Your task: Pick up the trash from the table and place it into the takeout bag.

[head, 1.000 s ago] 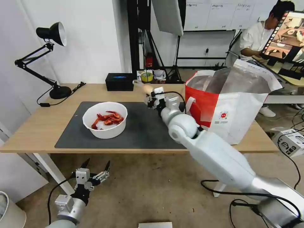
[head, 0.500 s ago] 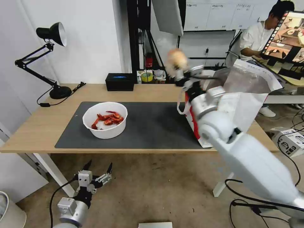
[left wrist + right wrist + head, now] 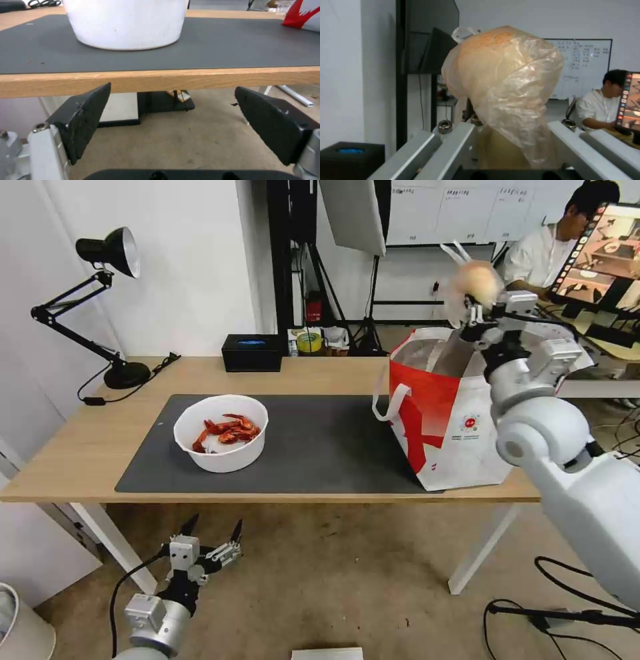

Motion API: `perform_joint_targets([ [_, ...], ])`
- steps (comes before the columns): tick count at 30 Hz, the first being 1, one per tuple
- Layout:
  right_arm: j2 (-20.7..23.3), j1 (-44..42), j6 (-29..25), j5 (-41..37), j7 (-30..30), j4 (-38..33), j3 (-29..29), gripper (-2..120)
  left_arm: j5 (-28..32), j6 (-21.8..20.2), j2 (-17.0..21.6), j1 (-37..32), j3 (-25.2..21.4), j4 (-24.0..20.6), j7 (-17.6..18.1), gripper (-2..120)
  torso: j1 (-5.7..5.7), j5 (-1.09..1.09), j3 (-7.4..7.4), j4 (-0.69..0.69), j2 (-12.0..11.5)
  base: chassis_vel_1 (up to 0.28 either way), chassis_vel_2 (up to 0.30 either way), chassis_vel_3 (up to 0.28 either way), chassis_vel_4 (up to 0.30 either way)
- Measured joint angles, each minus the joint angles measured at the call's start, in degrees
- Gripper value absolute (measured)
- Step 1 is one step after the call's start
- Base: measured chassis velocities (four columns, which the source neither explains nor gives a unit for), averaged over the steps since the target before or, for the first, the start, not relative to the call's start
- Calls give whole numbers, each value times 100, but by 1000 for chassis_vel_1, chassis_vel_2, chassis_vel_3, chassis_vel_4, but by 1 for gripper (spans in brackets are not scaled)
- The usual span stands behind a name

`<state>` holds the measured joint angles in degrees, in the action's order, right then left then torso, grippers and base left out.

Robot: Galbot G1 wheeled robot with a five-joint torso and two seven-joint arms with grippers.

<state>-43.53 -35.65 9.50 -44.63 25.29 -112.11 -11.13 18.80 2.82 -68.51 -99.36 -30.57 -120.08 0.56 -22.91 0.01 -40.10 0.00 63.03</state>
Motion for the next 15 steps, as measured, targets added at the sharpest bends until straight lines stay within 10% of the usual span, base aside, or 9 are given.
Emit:
perform_joint_targets([
  [15,168,-416,306,61,76,-28,-283,48,-45,-3,1,-67,5,-107,10,100,0,-1,0,0,0,0,0,0,0],
])
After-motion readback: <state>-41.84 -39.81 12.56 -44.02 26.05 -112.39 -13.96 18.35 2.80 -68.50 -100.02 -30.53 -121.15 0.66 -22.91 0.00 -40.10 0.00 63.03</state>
